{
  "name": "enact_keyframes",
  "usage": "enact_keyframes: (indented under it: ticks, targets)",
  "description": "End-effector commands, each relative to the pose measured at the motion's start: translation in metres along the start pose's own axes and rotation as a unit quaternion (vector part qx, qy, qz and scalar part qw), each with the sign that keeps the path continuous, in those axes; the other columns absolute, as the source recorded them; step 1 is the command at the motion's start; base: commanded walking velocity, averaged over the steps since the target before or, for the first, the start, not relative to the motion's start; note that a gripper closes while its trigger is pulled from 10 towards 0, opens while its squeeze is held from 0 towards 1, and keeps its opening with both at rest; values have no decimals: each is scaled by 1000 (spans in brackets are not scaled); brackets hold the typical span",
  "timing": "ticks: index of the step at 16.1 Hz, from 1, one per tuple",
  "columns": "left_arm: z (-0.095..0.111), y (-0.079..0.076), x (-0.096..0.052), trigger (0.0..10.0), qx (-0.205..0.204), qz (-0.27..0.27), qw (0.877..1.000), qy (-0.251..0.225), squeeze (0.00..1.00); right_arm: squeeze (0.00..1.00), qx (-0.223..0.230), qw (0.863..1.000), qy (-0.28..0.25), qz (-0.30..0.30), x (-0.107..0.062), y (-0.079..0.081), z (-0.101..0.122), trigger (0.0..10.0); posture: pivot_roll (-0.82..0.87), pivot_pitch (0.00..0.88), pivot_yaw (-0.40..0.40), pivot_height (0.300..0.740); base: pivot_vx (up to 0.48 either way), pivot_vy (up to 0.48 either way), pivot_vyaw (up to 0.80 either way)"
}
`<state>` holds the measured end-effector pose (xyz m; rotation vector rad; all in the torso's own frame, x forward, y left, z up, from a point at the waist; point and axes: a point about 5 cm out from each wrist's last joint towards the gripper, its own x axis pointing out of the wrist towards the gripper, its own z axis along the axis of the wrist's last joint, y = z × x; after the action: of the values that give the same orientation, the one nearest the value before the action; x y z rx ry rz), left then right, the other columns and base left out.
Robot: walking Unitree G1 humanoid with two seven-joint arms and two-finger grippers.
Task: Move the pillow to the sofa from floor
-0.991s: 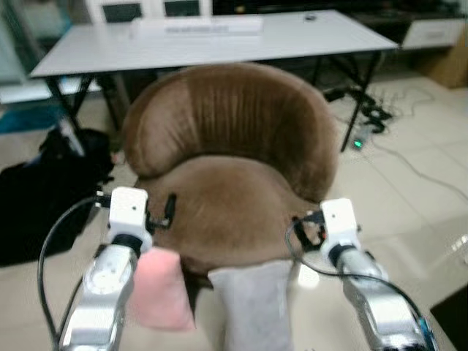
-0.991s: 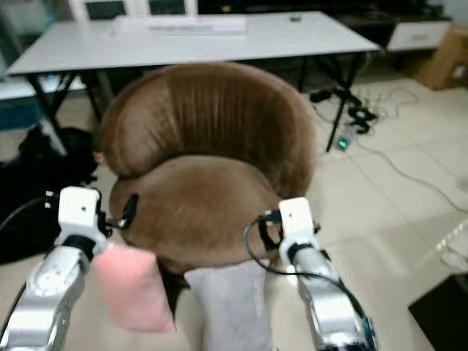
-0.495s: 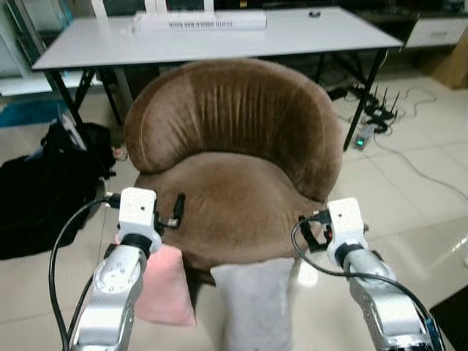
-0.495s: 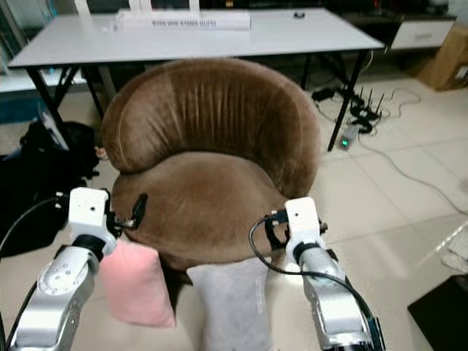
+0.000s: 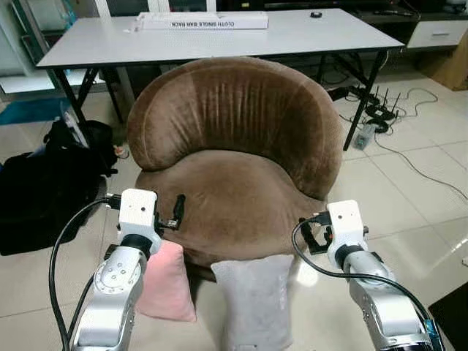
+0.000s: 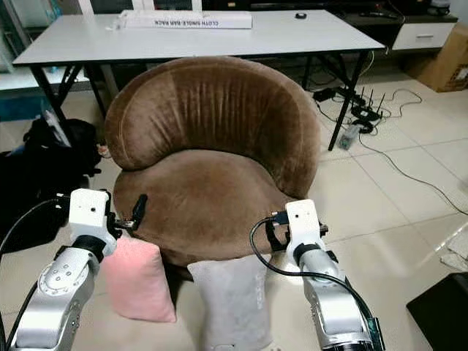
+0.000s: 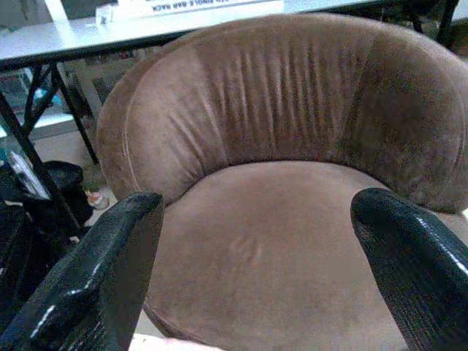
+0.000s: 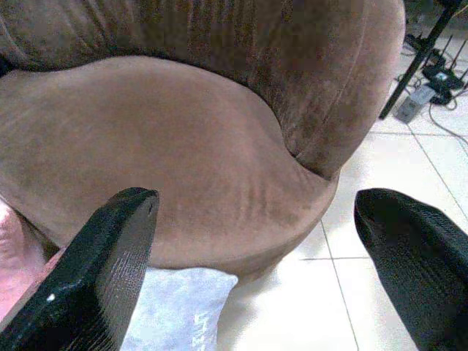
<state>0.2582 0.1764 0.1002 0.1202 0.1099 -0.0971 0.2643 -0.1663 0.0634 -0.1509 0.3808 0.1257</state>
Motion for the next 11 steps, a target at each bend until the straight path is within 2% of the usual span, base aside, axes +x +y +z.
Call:
enact_keyframes:
  ticks: [1, 3, 7, 9, 11]
  targets:
    - [1, 2, 0, 10000, 11, -4, 1000, 2, 0, 0, -7, 1000, 2, 4, -1, 1, 0, 10000, 39, 0, 14, 690, 0, 0, 0]
    - [3, 5, 5, 10000, 17, -6, 1000, 1, 0, 0, -9, 1000, 3, 7, -1, 2, -1, 10000, 36, 0, 25, 674, 0, 0, 0]
    - [0, 1, 10, 10000, 19, -18, 1000, 5, 0, 0, -8, 1000, 6, 0, -2, 2, -3, 10000, -8, 0, 45, 653, 0, 0, 0]
    - [-2, -8, 18, 10000, 16, -29, 999, 6, 0, 0, -5, 1000, 7, -17, -4, -5, -4, 10000, -36, 0, 51, 653, 0, 0, 0]
    - [-3, -13, 20, 10000, 15, -33, 999, 6, 0, 0, -9, 1000, 9, -20, -3, -8, -4, 10000, -41, 0, 41, 653, 0, 0, 0]
